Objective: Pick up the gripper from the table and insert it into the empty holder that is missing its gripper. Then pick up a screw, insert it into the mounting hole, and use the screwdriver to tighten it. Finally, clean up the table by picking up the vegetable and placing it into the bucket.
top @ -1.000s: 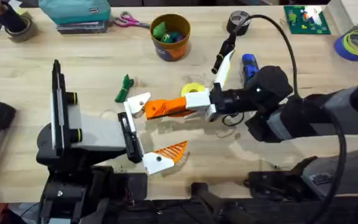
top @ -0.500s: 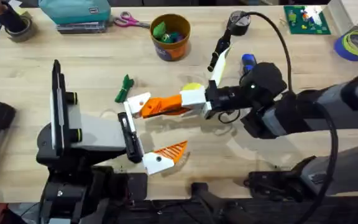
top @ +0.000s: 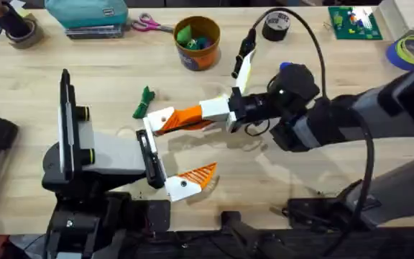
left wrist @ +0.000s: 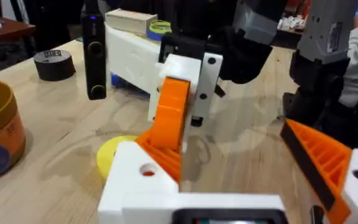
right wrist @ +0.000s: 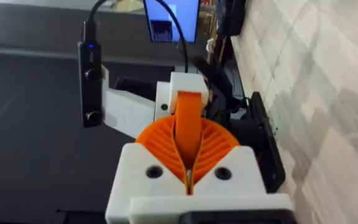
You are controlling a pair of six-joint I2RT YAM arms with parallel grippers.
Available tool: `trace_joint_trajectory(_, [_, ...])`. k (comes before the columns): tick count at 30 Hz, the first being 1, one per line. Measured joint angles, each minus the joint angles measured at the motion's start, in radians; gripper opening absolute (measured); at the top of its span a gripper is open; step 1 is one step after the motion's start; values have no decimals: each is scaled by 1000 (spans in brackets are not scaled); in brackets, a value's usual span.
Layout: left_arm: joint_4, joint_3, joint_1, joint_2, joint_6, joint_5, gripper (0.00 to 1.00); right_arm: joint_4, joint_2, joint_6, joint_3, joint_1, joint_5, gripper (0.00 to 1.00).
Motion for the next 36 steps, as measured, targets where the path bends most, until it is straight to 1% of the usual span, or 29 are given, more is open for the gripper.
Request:
trace_joint_trajectory(34, [0, 0, 0, 0, 0, 0, 986, -5, 5, 0, 12, 10, -4, 8])
trace_joint_trajectory(35, [0, 0, 0, 0, 0, -1, 986, -5, 5, 0, 12, 10, -3, 12])
trace_joint_trajectory(36, [0, 0, 0, 0, 0, -1, 986, -5, 5, 1, 12, 10, -4, 43])
